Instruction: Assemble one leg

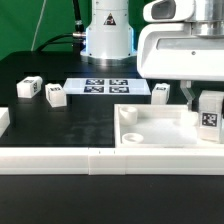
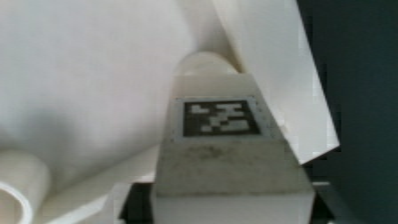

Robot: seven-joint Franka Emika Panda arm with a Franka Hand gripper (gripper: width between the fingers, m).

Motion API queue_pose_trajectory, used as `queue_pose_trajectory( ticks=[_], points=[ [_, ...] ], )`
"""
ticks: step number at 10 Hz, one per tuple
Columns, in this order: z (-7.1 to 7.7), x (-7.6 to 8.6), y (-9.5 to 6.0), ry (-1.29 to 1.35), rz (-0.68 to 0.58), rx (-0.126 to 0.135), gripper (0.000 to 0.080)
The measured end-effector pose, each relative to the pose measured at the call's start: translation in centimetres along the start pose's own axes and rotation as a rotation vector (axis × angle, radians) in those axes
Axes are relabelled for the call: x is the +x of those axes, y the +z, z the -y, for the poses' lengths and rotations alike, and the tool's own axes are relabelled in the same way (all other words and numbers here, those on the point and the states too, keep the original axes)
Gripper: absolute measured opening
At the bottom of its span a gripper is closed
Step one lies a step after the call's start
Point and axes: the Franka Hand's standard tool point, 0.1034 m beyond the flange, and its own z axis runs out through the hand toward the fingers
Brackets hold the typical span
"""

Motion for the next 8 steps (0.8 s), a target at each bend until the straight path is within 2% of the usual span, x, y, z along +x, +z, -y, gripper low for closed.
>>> queue_pose_trajectory(
  ticks=[4,7,8],
  points=[
    [-0.31,-0.3,-0.03,0.61,-0.014,-0.015,0.0291],
    [-0.38,-0.52,-0.02,0.842,-0.003,-0.015,0.0291],
    [-0.41,-0.5,-0.02,0.848,0.0,-0.014,0.0291]
  ],
)
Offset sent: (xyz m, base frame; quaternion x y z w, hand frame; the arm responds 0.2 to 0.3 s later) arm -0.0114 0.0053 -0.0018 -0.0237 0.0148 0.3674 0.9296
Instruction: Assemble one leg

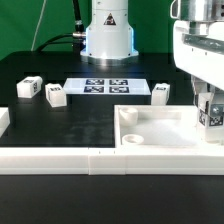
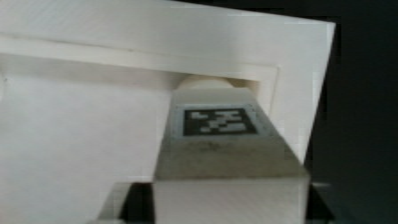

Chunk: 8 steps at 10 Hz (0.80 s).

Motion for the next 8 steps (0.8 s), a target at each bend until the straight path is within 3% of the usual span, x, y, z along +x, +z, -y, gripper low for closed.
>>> queue_pose_trajectory(
  ticks=[1,2,3,4,8],
  points=[
    [-0.01,-0.06,0.02,-0.006,0.0,0.0,0.034],
    [-0.02,-0.07,0.03,-0.024,0.0,0.0,0.034],
    [0.06,-0.07,0.02,-0.071,0.0,0.005,0.0504],
    [0.19,-0.07,0.01,-0.112,0.003,0.018,0.0618],
    [0.63,-0.57,-0.18,-0.671,-0.013,0.034,0.0648]
  ],
)
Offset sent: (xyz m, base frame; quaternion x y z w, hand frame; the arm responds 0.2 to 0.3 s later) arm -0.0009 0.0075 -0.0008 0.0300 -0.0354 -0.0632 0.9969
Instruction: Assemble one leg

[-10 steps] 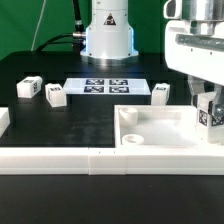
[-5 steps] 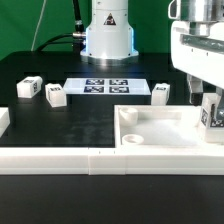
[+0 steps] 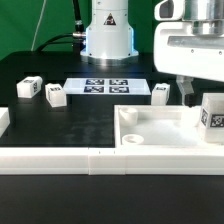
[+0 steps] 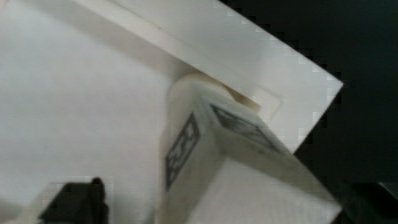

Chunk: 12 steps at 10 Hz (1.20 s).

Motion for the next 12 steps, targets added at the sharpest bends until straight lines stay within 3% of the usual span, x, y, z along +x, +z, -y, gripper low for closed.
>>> queue_pose_trajectory(
  ticks=[3,8,10,12],
  points=[
    [0.48,-0.76,0.08,-0.303,-0.007,-0.013,0.0649],
    [0.0,-0.13,0.28,-0.855,-0.023,-0.06,0.0649],
    [-0.06,-0.07,0.29,-0.888,-0.022,-0.06,0.0649],
    [-0.07,-0.06,0.29,-0.888,-0.022,-0.06,0.041]
  ],
)
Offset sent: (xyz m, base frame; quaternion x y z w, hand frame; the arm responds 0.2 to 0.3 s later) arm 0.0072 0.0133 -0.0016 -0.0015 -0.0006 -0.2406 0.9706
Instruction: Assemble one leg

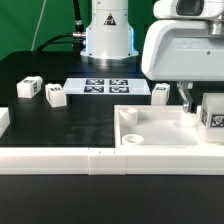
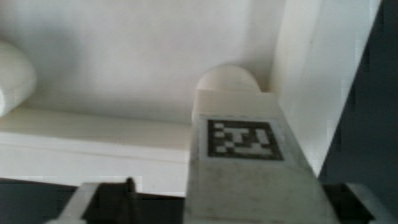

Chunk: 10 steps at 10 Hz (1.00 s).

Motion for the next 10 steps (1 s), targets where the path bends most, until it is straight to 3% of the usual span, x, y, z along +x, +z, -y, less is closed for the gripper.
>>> queue_pose_trajectory(
  ticks=[1,2,4,7,10],
  points=[
    [0.02,-0.01,0.01,0.0,0.0,0.0,0.041],
    [0.02,-0.02,0.01,0.014,0.0,0.001,0.0291],
    [0.12,-0.01,0.04,0.057,-0.006,0.001,0.0291],
    [0.39,-0.27,0.2,0.351,-0.029,0.013,0.0291],
    [0.18,-0.39,0.33,0.751,-0.026,0.051,0.0291]
  ],
)
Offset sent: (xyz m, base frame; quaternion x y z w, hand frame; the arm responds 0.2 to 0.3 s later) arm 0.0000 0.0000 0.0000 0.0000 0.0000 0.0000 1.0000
